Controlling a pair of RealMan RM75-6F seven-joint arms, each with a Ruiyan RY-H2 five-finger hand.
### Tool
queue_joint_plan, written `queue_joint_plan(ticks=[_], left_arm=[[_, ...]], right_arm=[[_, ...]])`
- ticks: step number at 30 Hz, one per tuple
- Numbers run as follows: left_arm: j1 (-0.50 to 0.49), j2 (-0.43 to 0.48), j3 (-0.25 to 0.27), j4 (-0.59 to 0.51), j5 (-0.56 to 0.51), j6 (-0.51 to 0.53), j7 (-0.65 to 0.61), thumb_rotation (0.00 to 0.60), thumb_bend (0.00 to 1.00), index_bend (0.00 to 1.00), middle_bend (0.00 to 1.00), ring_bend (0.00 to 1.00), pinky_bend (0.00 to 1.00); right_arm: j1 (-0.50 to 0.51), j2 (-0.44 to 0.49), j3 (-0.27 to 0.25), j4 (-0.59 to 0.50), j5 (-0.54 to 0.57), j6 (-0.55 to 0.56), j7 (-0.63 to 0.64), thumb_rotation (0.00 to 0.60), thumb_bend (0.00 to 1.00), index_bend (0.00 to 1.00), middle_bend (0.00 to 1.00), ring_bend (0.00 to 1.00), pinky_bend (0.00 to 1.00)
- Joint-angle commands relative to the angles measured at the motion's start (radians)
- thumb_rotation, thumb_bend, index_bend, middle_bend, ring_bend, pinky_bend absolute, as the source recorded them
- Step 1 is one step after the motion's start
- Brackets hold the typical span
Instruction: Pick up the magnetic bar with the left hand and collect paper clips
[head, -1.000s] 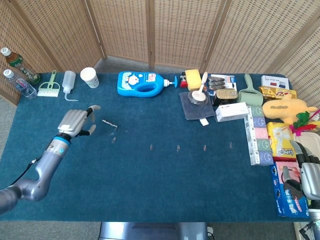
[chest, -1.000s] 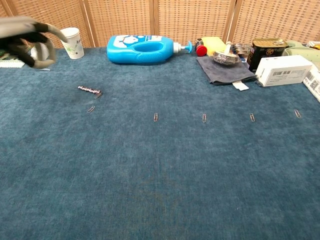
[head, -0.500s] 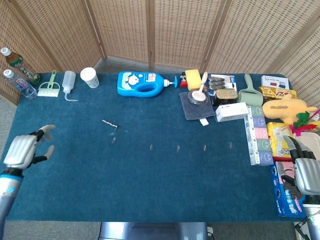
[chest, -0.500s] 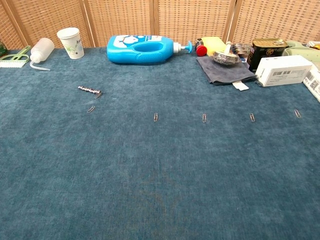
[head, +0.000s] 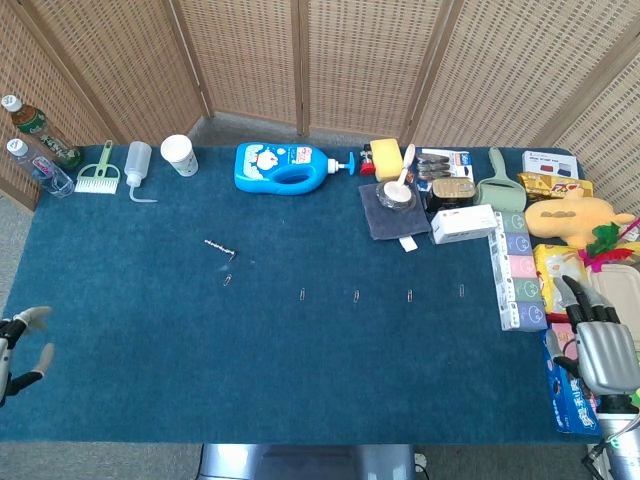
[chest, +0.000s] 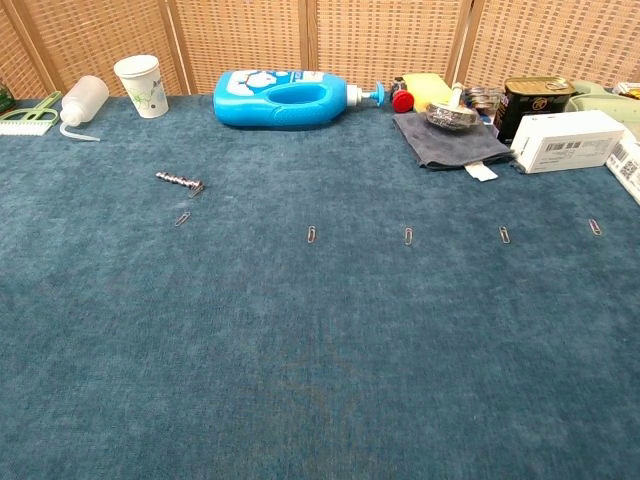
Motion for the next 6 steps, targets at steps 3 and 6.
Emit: queue_joint_plan(ticks=[3, 6], left_arm=[[0.004, -0.007, -0.017, -0.009, -0.006, -0.02, 0.05, 0.585, 0.37, 0.27, 0.39, 0.37, 0.59], [-0.004, -0.007, -0.032, -0.019, -0.008, -0.036, 0.05, 0.585, 0.37, 0.27, 0.38, 0.34, 0.52]], right_arm=[[0.001, -0.001, -0.005, 0.012, 0.005, -0.011, 0.008, 0.6, 0.5, 0.0, 0.1, 0.06, 0.16], [0.0, -0.003, -0.005, 0.017, 0.012, -0.013, 0.012, 0.6, 0.5, 0.0, 0.1, 0.06, 0.16]])
